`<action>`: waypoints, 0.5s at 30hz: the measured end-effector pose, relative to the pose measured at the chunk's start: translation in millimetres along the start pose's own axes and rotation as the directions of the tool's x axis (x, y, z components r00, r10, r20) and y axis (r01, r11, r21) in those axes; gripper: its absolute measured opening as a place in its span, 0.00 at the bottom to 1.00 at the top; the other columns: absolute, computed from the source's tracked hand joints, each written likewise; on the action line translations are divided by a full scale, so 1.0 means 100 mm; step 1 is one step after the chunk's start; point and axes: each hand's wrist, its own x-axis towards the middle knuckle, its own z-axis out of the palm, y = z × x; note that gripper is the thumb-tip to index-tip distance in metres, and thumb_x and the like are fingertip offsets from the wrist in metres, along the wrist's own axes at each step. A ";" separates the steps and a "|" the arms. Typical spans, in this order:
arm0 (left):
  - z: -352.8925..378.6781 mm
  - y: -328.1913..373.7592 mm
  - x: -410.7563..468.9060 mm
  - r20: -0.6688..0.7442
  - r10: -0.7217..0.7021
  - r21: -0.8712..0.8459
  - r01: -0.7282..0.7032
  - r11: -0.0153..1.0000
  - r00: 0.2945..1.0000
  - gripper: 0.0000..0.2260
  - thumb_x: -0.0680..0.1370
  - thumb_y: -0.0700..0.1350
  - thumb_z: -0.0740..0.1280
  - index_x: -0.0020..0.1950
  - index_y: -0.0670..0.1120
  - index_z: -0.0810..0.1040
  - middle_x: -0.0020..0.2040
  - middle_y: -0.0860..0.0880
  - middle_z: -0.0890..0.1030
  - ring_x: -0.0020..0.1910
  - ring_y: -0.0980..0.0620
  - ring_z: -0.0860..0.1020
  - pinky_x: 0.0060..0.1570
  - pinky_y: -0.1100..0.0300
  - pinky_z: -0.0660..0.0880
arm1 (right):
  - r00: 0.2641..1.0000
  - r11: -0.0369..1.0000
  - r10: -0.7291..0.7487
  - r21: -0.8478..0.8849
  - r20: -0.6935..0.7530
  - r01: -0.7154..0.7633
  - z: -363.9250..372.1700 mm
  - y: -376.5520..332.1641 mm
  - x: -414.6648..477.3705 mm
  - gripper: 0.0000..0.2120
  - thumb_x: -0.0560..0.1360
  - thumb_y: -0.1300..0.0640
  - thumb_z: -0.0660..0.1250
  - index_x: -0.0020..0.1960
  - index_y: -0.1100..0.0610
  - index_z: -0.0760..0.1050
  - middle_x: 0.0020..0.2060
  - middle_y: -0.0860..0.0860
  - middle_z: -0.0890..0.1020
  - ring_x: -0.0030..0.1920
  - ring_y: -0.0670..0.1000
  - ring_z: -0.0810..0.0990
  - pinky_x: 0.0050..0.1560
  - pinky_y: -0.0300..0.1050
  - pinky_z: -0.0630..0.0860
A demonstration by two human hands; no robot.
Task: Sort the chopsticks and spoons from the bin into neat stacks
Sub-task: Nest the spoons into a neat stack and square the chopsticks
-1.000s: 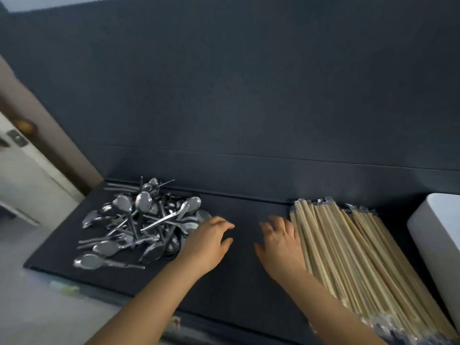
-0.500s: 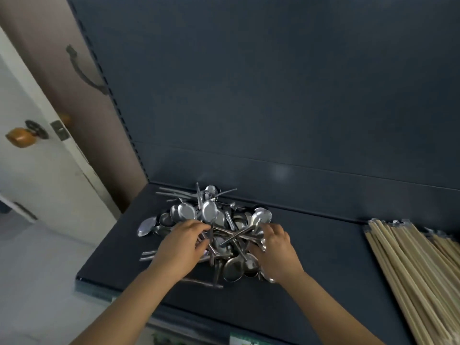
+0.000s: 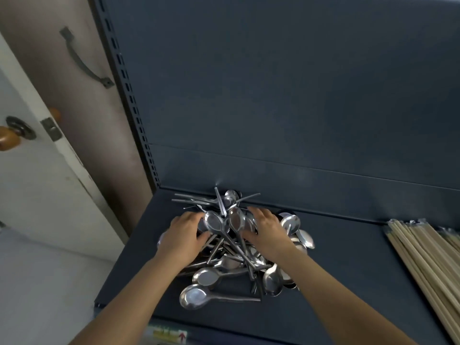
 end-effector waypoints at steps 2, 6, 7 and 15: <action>0.01 -0.04 0.11 0.008 -0.012 0.026 0.012 1.000 1.000 0.24 0.77 0.55 0.65 0.71 0.49 0.67 0.66 0.50 0.72 0.60 0.47 0.72 0.57 0.49 0.74 | 1.000 1.000 -0.002 -0.016 0.015 0.002 0.04 -0.07 0.15 0.31 0.77 0.50 0.65 0.75 0.53 0.56 0.70 0.54 0.66 0.70 0.56 0.63 0.69 0.52 0.64; 0.06 -0.05 0.28 0.019 -0.053 0.110 0.051 0.993 0.998 0.22 0.78 0.57 0.62 0.70 0.49 0.68 0.65 0.49 0.72 0.64 0.47 0.69 0.59 0.51 0.70 | 1.000 0.999 -0.001 -0.040 0.024 0.002 0.19 -0.07 0.32 0.28 0.76 0.53 0.66 0.72 0.53 0.61 0.65 0.53 0.72 0.66 0.56 0.69 0.66 0.53 0.69; 0.08 -0.04 0.31 0.021 -0.063 0.113 0.060 0.992 0.998 0.21 0.78 0.57 0.62 0.68 0.49 0.70 0.64 0.49 0.73 0.63 0.47 0.69 0.58 0.52 0.70 | 1.000 0.998 -0.007 -0.059 0.014 0.008 0.22 -0.07 0.34 0.27 0.75 0.54 0.67 0.71 0.52 0.62 0.63 0.53 0.73 0.65 0.56 0.69 0.65 0.53 0.70; 0.17 -0.04 0.44 0.018 -0.175 -0.087 0.176 0.981 0.984 0.14 0.76 0.54 0.67 0.56 0.48 0.78 0.58 0.50 0.75 0.59 0.47 0.72 0.57 0.50 0.71 | 0.998 0.998 -0.019 -0.065 -0.066 0.015 0.25 0.01 0.53 0.25 0.74 0.62 0.67 0.69 0.52 0.67 0.61 0.53 0.74 0.64 0.55 0.71 0.63 0.51 0.71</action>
